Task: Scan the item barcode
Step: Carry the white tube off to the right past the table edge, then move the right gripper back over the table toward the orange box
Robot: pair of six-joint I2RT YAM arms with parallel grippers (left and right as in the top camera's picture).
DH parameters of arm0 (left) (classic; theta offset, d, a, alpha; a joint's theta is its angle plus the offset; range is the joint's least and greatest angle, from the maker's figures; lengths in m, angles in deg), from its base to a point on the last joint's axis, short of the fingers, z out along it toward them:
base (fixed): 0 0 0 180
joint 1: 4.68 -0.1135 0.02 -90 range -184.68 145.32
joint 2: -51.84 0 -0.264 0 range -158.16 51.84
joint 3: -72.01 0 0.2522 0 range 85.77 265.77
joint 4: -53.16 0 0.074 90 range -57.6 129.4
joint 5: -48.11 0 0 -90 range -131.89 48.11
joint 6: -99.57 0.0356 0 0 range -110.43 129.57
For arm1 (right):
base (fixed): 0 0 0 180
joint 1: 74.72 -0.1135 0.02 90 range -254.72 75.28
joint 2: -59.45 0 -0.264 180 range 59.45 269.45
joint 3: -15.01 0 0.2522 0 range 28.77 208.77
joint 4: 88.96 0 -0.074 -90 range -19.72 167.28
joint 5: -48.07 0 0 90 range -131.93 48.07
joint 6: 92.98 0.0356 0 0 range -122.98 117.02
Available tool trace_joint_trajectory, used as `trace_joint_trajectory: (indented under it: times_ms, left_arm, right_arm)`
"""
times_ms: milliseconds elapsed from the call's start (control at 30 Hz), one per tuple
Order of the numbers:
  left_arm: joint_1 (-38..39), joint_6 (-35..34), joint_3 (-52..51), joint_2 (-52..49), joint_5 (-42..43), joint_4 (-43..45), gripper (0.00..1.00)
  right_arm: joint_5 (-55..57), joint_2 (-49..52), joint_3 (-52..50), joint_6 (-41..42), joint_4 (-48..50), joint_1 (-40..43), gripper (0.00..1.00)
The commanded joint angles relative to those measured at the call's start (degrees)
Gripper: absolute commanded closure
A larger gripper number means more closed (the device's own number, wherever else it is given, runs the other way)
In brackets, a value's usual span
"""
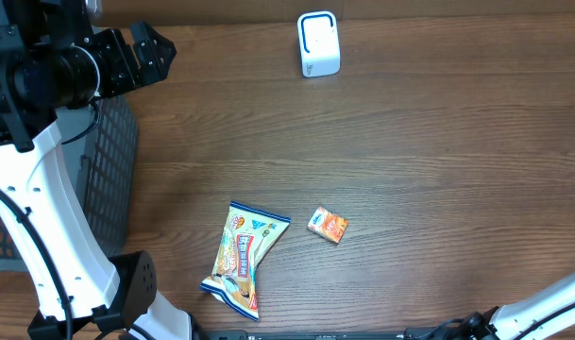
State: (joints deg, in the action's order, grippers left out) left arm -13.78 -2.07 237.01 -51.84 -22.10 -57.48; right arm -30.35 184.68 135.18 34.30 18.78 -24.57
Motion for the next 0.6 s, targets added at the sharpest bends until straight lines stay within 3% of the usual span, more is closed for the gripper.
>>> trace_joint_trajectory:
  times_ms: [0, 100, 200, 367, 433, 500, 567]
  left_arm:
    - [-0.26, 0.5, 0.63, 0.24, 0.59, 0.09, 0.0]
    - [-0.26, 0.5, 0.63, 0.24, 0.59, 0.09, 0.0]
    - [-0.26, 0.5, 0.63, 0.24, 0.59, 0.09, 0.0]
    - [-0.26, 0.5, 0.63, 0.24, 0.59, 0.09, 0.0]
    - [-0.26, 0.5, 0.63, 0.24, 0.59, 0.09, 0.0]
    - [-0.26, 0.5, 0.63, 0.24, 0.59, 0.09, 0.0]
    - [-0.26, 0.5, 0.63, 0.24, 0.59, 0.09, 0.0]
  right_arm:
    - [1.27, 0.33, 0.35, -0.24, 0.39, -0.02, 0.76]
    - [1.25, 0.31, 0.76, -2.34, 0.35, -0.02, 0.5]
    - [1.27, 0.26, 2.47, -4.76, -1.29, -0.02, 0.32]
    - [-5.03, 0.24, 9.97, -4.76, -7.98, -0.09, 0.23]
    - [-16.22, 0.24, 14.01, -5.97, -10.38, -0.28, 0.23]
    - [-36.15, 0.22, 15.98, -12.48, -10.16, -1.33, 0.2]
    - [-48.65, 0.22, 15.78, -16.65, -10.64, -3.56, 0.09]
